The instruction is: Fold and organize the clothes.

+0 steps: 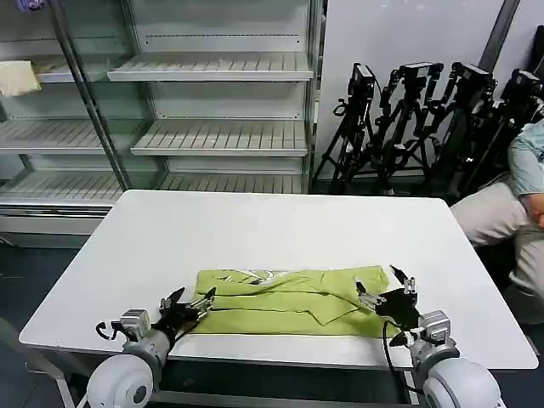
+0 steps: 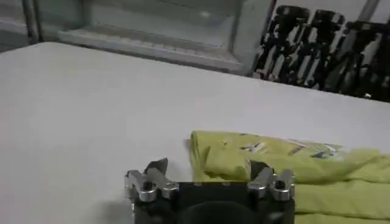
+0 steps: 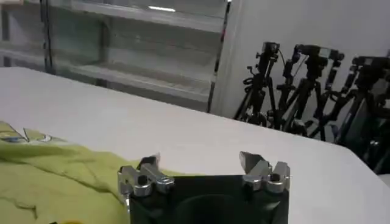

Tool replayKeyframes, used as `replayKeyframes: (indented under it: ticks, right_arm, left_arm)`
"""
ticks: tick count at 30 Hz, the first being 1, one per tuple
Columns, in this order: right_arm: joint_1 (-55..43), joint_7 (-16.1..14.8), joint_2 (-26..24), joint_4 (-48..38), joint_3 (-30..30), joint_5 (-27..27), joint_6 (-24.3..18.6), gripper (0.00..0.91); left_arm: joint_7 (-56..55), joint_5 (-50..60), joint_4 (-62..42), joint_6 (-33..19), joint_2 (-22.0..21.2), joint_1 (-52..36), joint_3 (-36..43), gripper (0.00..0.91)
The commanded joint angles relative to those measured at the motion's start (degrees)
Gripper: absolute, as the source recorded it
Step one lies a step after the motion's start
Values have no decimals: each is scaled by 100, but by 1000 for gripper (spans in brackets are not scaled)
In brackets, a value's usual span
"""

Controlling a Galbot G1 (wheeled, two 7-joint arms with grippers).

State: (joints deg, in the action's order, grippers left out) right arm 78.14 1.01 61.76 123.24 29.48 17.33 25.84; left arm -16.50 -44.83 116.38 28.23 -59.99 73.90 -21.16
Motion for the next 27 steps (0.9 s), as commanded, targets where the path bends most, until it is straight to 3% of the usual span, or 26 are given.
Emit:
replayKeyframes:
  ticks: [1,19,27]
  right_arm:
    - [53,-3,59,10,37,-41,-24,907]
    - [91,14,123,6,3,-116,-48,907]
    - [-1,11,112,49,0,-99,-55,907]
  left_arm:
    - [-413,-307,22,116,-140,9,144,10]
    - [-230,207,-89,49,-249,-117,274,10]
    - [350,469,-264,86,501,-16,-804,10]
